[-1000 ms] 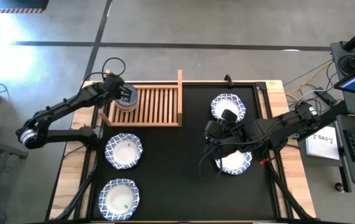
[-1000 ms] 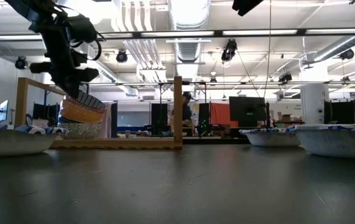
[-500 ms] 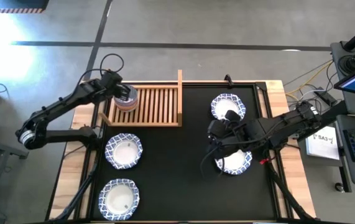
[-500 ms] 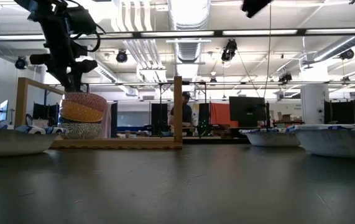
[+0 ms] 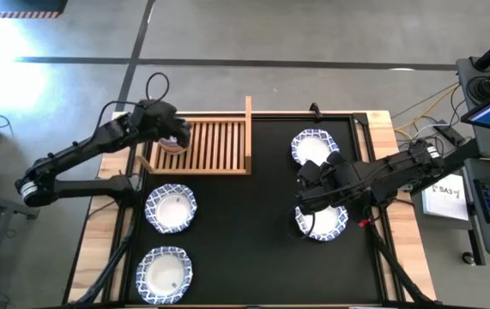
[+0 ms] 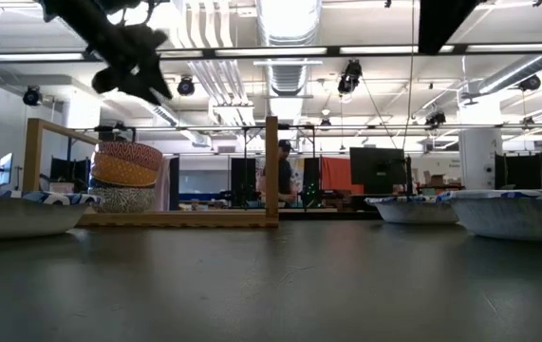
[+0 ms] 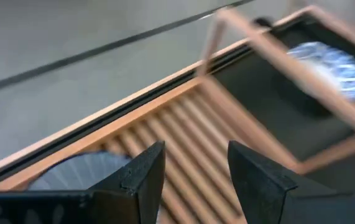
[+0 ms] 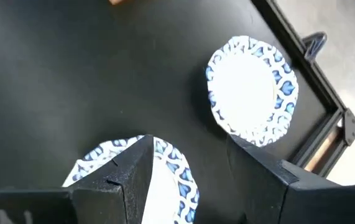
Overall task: Place and stack bowls onto a shelf
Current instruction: Put the white bowl on the shelf
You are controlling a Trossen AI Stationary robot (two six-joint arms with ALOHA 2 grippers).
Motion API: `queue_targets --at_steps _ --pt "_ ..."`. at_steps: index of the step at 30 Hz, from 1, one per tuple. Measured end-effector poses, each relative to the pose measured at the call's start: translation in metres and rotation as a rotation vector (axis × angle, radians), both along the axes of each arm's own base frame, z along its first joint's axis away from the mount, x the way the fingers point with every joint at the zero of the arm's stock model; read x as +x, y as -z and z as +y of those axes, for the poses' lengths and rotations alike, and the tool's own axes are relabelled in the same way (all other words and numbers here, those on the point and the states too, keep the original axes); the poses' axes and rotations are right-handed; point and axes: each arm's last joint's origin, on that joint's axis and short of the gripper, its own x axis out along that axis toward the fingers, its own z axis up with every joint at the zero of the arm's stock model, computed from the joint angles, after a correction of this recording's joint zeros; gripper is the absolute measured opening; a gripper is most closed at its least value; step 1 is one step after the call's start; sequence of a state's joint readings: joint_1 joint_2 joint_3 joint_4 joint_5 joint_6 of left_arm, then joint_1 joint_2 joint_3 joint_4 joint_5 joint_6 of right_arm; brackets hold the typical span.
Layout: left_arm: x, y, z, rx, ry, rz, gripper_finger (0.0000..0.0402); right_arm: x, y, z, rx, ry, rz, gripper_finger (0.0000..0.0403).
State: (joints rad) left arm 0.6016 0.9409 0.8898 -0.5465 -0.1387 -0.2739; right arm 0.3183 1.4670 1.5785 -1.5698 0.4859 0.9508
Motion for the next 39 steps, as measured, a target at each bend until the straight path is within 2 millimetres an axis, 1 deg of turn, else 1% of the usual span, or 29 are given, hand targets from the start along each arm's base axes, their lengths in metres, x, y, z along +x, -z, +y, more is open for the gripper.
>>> queue_targets --at_steps 7,11,16,21,24,28,31,35,39 --pt "0.018 -0.006 -0.034 0.01 0.191 -0.058 0.0158 -0.01 0.008 -0.011 0.059 0.045 0.041 0.0192" --pt "0.028 -0.007 -0.054 0.005 0.269 -0.083 0.0158 -0.017 0.019 -0.014 0.112 0.091 0.056 0.0192" --pt "0.036 -0.011 -0.077 -0.001 0.376 -0.143 0.0158 -0.019 0.047 -0.01 0.247 0.13 0.048 0.0192" --pt "0.042 -0.017 -0.095 -0.002 0.457 -0.22 0.0158 -0.012 0.082 0.001 0.448 0.191 -0.002 0.0192" --pt "0.044 -0.019 -0.1 0.004 0.486 -0.244 0.0158 -0.007 0.1 0.012 0.554 0.171 -0.029 0.0192" --pt "0.044 -0.019 -0.102 0.016 0.473 -0.246 0.0158 -0.008 0.118 0.02 0.563 0.188 0.003 0.0192" --pt "0.044 -0.019 -0.102 0.017 0.472 -0.246 0.0158 -0.009 0.126 0.025 0.556 0.196 0.022 0.0192" --pt "0.044 -0.019 -0.102 0.022 0.476 -0.241 0.0158 -0.006 0.134 0.036 0.592 0.17 -0.017 0.0192" --pt "0.044 -0.019 -0.102 0.024 0.478 -0.235 0.0158 -0.003 0.138 0.044 0.605 0.153 -0.038 0.0192"
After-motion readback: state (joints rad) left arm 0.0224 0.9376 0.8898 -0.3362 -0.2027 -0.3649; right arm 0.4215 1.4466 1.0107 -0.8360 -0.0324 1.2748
